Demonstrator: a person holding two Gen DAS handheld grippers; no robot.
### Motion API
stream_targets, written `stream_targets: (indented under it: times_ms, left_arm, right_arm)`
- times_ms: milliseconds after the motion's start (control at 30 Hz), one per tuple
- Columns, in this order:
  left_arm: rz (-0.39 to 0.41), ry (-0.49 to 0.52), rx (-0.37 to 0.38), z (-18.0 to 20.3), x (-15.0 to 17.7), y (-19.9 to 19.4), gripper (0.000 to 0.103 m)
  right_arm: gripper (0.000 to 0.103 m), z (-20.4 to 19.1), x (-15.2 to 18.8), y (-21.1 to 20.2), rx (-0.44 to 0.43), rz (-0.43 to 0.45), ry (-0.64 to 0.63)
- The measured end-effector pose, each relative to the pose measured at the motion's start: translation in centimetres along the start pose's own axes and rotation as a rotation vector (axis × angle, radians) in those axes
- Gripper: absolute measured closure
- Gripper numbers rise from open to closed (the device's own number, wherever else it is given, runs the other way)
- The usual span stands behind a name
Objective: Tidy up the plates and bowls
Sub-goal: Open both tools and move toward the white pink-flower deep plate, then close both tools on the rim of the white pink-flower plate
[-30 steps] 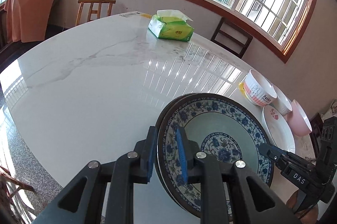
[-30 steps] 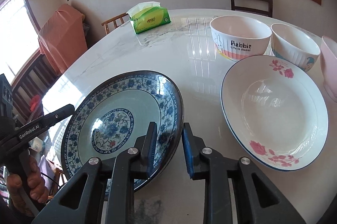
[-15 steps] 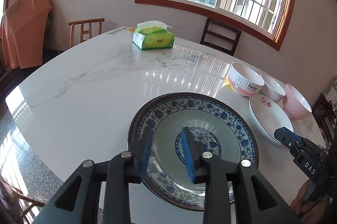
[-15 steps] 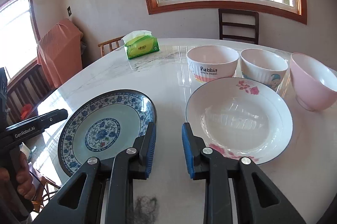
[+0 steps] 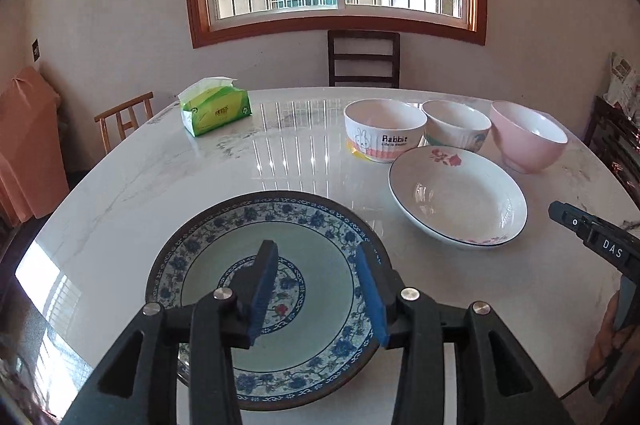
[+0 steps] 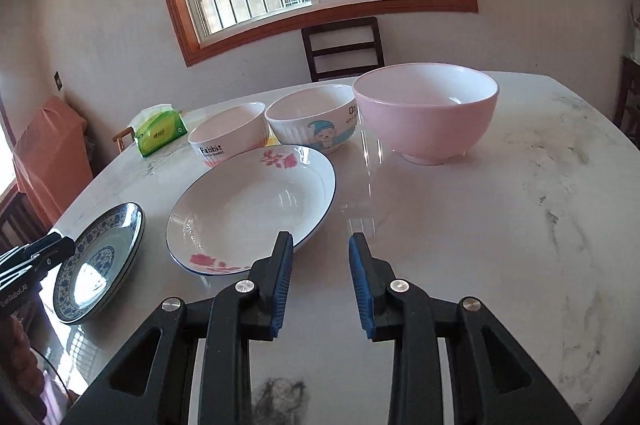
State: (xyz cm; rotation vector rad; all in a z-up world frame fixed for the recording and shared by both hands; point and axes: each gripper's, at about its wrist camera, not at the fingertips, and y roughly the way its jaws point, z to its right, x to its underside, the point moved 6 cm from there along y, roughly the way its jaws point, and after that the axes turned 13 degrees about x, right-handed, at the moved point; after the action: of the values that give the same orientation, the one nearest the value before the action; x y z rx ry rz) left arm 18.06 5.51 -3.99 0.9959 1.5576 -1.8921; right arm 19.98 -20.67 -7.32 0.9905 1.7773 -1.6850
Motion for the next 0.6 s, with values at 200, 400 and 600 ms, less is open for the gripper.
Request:
stream_targets:
  times_ms: [200,400,600]
  left_arm:
    - [0.001,0.054,-0.010,2.7,-1.0,1.4,0.061]
    - [-0.027,0.077,0.008,4.4,-2.0,3.5,0.061]
    - [-0.098,-0.004,0.127,4.8,-3.6,6.8,0.061]
  right_arm:
    - [0.071,0.5,0.1,0.0,-0.045,-0.012,0.047]
    - [0.070,0.8,0.2,0.1,-0.069,-0.027,0.066]
    - [0.070,0.7,0.3,1.0,-0.078,-0.076,0.074]
